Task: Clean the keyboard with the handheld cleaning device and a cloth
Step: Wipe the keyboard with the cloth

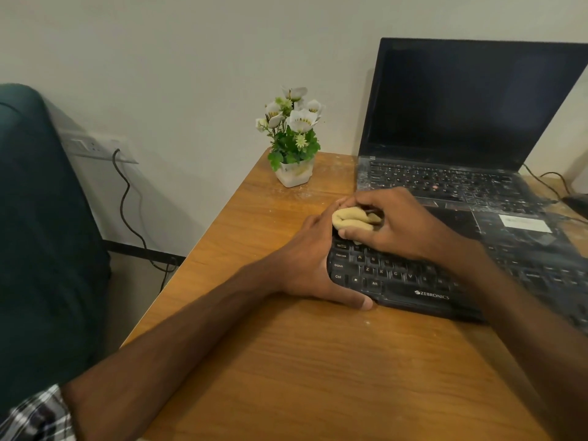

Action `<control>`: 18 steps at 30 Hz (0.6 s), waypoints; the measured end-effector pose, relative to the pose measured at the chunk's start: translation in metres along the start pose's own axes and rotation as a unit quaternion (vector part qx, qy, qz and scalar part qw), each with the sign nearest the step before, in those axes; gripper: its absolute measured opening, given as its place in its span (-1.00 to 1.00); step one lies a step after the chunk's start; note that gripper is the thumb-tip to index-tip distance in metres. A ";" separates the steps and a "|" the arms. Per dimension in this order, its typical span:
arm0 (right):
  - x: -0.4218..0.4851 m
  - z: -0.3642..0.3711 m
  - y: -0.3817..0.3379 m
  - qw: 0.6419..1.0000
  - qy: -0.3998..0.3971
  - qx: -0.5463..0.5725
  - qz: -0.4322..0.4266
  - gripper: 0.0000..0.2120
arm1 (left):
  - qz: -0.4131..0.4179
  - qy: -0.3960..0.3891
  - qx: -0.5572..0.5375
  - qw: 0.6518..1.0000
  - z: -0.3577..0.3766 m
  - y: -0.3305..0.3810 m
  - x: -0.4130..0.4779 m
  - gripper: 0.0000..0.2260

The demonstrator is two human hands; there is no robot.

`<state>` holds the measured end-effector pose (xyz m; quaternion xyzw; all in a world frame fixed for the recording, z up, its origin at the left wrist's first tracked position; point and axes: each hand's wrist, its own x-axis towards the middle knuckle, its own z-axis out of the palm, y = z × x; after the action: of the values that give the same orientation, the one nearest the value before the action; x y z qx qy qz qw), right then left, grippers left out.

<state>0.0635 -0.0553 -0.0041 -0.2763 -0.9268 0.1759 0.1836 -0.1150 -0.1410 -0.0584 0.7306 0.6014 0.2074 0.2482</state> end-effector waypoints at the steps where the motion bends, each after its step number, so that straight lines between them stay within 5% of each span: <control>1: -0.002 0.001 0.001 1.000 -0.012 0.001 -0.009 -0.60 | -0.006 -0.004 0.000 1.000 0.000 0.000 0.000 0.41; 5: -0.005 -0.003 0.010 0.998 -0.061 0.003 -0.019 -0.51 | -0.027 -0.015 0.005 0.999 0.000 0.000 -0.001 0.48; 12: -0.008 -0.006 0.019 0.999 0.033 0.019 0.004 -0.57 | -0.037 -0.017 -0.004 0.999 -0.002 0.004 -0.001 0.50; 18: -0.005 0.006 0.012 0.997 -0.078 0.015 -0.024 -0.48 | -0.039 0.006 -0.027 0.999 -0.003 0.007 -0.006 0.53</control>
<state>0.0694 -0.0503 -0.0158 -0.2367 -0.9418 0.2068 0.1189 -0.1125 -0.1476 -0.0520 0.6982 0.6255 0.2179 0.2717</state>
